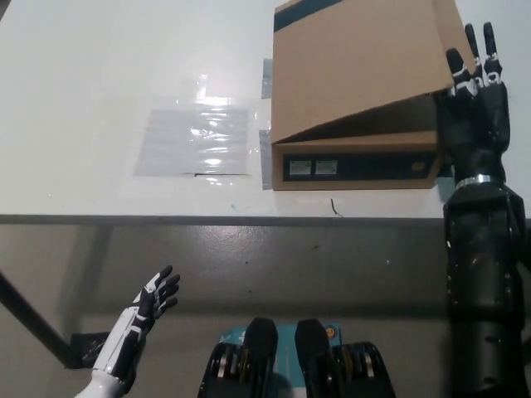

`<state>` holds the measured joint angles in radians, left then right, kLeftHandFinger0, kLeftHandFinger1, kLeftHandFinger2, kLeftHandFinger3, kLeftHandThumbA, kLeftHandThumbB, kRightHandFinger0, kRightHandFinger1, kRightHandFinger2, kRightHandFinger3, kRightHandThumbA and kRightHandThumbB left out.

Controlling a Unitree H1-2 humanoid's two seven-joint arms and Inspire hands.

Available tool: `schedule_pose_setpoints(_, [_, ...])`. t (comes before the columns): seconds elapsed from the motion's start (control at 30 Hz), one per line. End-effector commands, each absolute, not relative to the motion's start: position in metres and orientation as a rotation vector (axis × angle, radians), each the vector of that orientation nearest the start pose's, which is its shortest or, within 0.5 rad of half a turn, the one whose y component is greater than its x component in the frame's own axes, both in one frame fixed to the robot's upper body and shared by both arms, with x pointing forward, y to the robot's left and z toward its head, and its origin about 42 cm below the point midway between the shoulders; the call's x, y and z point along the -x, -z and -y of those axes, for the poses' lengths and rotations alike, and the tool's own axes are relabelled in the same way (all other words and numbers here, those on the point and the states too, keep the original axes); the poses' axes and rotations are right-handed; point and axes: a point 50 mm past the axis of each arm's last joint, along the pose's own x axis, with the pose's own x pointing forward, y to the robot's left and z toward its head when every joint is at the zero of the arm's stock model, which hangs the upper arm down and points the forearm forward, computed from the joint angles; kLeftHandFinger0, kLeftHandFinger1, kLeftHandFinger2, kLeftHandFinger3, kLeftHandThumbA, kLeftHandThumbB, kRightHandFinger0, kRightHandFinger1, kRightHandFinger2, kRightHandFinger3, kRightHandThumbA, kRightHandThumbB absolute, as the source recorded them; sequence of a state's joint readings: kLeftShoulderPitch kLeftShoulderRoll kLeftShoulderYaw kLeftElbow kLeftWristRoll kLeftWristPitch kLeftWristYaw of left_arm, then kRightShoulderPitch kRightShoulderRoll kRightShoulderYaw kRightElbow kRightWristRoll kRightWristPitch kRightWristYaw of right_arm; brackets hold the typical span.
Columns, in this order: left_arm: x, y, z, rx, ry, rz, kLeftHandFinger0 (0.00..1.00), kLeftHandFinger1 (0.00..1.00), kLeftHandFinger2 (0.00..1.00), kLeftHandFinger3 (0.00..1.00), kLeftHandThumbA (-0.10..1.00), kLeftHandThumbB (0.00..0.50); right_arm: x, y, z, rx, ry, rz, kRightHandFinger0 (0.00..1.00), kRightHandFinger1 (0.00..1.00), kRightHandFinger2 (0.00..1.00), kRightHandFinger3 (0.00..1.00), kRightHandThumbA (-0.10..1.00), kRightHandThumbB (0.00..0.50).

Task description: A small storage box is placed at the center of the table and the robot uses its right hand to slide under its lid and push it upwards to open it

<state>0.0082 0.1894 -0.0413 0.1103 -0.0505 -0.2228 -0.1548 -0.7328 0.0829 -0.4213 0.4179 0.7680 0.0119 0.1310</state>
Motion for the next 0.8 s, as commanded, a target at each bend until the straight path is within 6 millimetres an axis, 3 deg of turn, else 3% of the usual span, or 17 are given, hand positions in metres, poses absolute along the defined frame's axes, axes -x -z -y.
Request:
schedule_pose_setpoints(0.0, [-0.281,-0.09,-0.256,-0.146,0.214,0.15,1.0,1.0,1.0,1.0,1.0,0.301,-0.493,-0.294,0.161,-1.051,-0.21,0.381,1.0,1.0,1.0,1.0,1.0,0.261])
schedule_pose_setpoints(0.1, [-0.281,-0.09,-0.257,-0.143,0.21,0.151,1.0,1.0,1.0,1.0,1.0,0.309,-0.497,-0.302,0.146,-1.067,-0.22,0.373,1.0,1.0,1.0,1.0,1.0,0.294])
schedule_pose_setpoints(0.6, [-0.284,-0.095,-0.254,-0.146,0.219,0.16,1.0,1.0,1.0,1.0,1.0,0.325,-0.508,-0.331,0.075,-1.131,-0.317,0.338,1.0,1.0,1.0,1.0,1.0,0.279])
schedule_pose_setpoints(0.77, [-0.286,-0.098,-0.254,-0.157,0.224,0.168,1.0,1.0,1.0,1.0,1.0,0.329,-0.509,-0.34,0.055,-1.109,-0.353,0.322,1.0,1.0,1.0,1.0,1.0,0.298])
